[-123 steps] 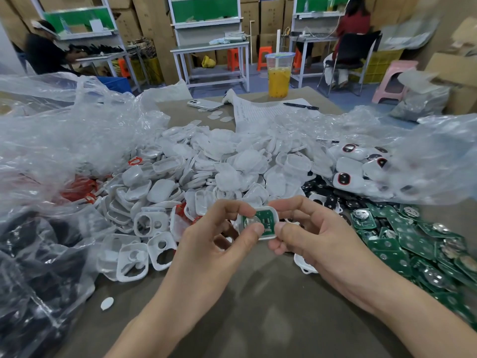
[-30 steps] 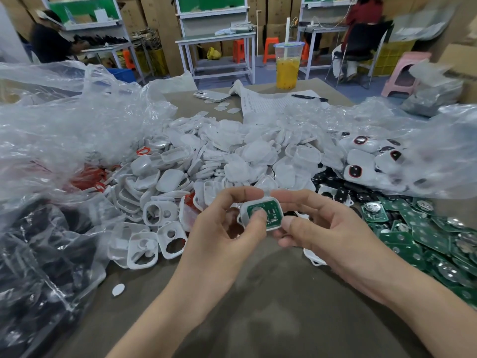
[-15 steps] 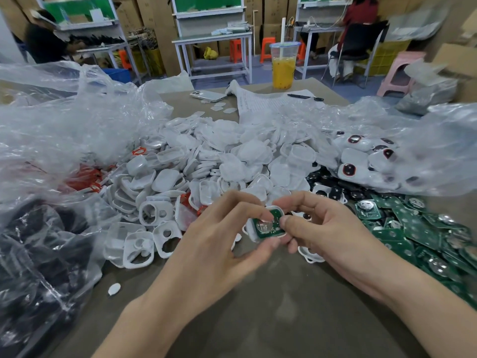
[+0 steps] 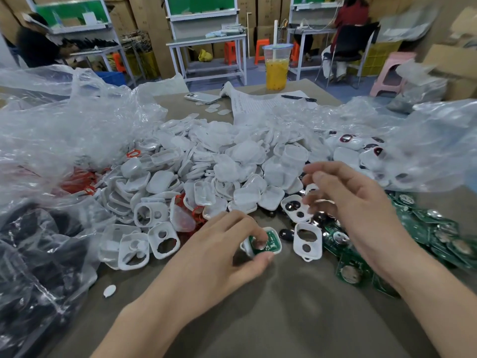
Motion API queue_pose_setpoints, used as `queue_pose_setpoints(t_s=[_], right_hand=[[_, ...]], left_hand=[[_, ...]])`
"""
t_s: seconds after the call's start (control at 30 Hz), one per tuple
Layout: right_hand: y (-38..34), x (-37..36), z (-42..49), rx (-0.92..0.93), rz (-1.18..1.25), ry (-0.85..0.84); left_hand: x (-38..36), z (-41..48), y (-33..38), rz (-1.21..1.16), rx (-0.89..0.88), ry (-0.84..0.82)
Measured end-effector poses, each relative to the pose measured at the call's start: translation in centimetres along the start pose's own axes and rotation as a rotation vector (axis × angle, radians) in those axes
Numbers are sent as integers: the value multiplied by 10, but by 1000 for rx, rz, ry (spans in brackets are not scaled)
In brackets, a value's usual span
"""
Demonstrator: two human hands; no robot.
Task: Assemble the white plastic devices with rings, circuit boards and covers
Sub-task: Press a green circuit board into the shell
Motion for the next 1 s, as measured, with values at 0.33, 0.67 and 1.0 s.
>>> queue_pose_setpoints(t_s=[0.33,0.67,1.0], right_hand=[[-32,16,-19,359,-663,55],[-25,-14,-64,371,-1172,-141],[-27,-44,-75,478,-1075,-381]], left_hand=[[-10,-3,0,75,-41,-33],[42,-27,-35,-68,166,344],[32,-39,-28,36,189,287]])
Point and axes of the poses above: each hand's wrist, its own z-axis towards the middle knuckle, its own x-axis out of the back of the hand, y = z × x, the point moved 10 cm from there along z, towards the middle knuckle, and after that the axes turned 15 degrees about x, right-handed, at the moved point
